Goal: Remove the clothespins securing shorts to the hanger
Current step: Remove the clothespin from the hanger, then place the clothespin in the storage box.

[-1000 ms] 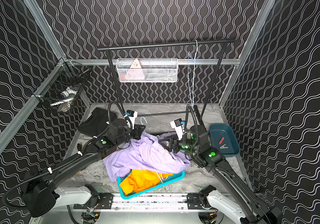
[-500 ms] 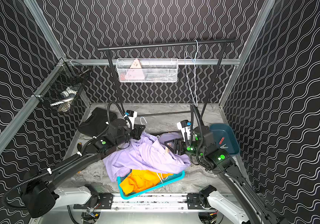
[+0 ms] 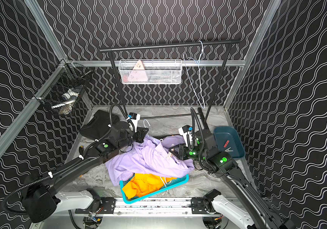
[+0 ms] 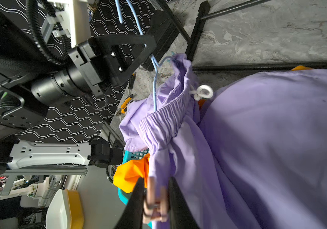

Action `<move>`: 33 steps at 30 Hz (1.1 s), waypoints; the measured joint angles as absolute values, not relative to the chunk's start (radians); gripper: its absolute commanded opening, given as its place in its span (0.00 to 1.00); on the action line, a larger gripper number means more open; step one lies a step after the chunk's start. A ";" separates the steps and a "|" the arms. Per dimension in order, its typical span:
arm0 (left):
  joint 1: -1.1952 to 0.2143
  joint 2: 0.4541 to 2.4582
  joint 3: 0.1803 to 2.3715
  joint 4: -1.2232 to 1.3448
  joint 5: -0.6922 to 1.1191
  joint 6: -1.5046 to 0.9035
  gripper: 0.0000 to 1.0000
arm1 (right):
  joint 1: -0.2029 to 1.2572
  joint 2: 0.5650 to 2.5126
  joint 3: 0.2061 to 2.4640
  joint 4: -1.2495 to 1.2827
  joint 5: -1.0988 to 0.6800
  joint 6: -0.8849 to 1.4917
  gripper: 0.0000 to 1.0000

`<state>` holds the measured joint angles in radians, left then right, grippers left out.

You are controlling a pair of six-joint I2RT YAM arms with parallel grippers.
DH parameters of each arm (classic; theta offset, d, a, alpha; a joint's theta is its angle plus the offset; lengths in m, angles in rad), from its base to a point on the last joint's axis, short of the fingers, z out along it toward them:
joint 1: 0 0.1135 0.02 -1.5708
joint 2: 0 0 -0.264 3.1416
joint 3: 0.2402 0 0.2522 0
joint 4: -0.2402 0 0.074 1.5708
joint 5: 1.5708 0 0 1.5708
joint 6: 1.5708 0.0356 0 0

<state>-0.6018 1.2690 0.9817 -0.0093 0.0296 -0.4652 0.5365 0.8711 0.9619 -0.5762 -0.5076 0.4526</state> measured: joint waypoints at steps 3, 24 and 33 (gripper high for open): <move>-0.602 1.269 0.982 -0.009 0.029 -0.465 0.00 | 0.540 0.871 0.962 -0.576 -0.511 0.452 0.11; -0.602 1.265 0.966 -0.001 0.030 -0.465 0.00 | 0.528 0.765 1.039 -0.629 0.371 0.453 0.12; -0.602 1.254 0.976 -0.028 0.037 -0.464 0.00 | 0.225 0.839 0.922 -0.562 0.716 0.456 0.14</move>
